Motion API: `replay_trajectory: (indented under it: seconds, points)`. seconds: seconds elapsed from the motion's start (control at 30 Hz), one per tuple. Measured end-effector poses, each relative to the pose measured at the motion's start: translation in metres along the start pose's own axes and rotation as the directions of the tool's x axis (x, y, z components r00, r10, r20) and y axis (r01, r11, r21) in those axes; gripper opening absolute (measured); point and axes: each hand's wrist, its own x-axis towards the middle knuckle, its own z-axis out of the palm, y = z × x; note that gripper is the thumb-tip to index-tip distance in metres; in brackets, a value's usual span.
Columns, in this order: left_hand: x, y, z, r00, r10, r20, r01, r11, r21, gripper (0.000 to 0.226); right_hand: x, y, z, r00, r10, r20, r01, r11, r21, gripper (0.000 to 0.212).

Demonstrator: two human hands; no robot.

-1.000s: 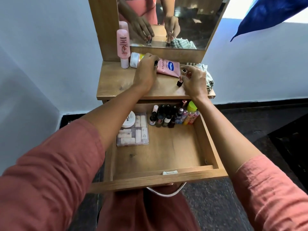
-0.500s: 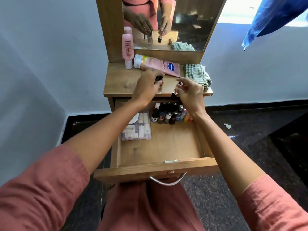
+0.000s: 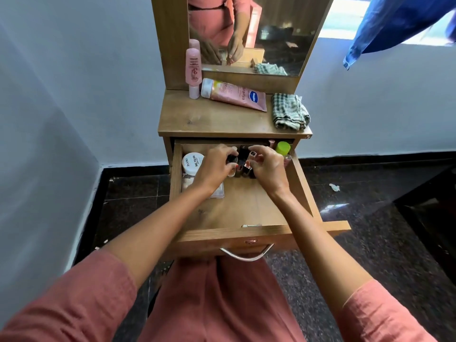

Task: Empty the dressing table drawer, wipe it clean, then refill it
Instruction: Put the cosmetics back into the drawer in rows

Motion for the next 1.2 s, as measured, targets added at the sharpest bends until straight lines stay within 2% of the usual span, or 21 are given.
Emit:
replay_trajectory:
  seconds: [0.37,0.8,1.2]
  points:
    - [0.001,-0.022,0.027,0.996,-0.084,0.042,0.08,0.994,0.076,0.034,-0.01,0.017,0.025,0.975,0.148,0.165,-0.138,0.988,-0.075,0.025]
    - [0.004,-0.028,0.035,0.994,-0.105,-0.011,0.105,0.992,0.07,0.032,-0.005,0.017,0.044,0.949,0.16,0.272,-0.1,0.97,-0.222,0.023]
    - [-0.002,-0.029,0.03,0.996,-0.09,-0.024,0.09,0.996,0.011,0.04,-0.005,0.018,0.051,0.948,0.143,0.286,-0.119,0.988,-0.098,0.022]
